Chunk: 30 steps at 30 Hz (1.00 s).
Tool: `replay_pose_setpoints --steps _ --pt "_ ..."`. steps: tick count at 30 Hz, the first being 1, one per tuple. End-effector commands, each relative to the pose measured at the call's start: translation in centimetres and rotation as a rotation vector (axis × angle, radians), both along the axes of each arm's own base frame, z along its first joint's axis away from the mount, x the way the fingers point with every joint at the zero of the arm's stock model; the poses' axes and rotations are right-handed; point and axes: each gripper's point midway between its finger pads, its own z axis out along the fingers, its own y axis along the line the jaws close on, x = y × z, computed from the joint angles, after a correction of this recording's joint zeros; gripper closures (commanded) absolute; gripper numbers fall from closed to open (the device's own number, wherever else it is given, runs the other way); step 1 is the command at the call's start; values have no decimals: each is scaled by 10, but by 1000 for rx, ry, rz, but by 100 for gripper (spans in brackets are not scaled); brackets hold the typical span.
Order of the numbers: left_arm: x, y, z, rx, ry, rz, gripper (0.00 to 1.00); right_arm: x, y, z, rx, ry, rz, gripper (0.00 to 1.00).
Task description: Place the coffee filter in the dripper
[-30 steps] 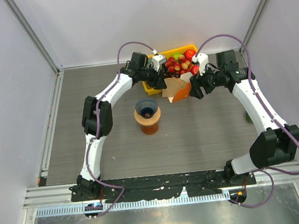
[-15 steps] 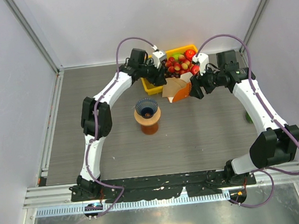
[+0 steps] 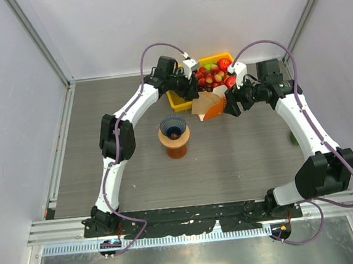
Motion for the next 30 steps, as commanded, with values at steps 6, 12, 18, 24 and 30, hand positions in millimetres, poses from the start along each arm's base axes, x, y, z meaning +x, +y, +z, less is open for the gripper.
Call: replay_pose_setpoints --steps 6,12,18,24,30 --pt "2 -2 13 -9 -6 13 50 -3 1 16 22 -46 11 25" --pt "0 -5 12 -10 2 4 52 -3 1 16 25 -46 9 25" --pt "0 -6 11 -10 7 -1 56 -2 1 16 25 -45 9 25" --pt "1 -9 13 -14 5 -1 54 -3 0 16 26 -42 11 25" --pt "4 -9 14 -11 5 14 47 -3 0 16 28 -41 9 25"
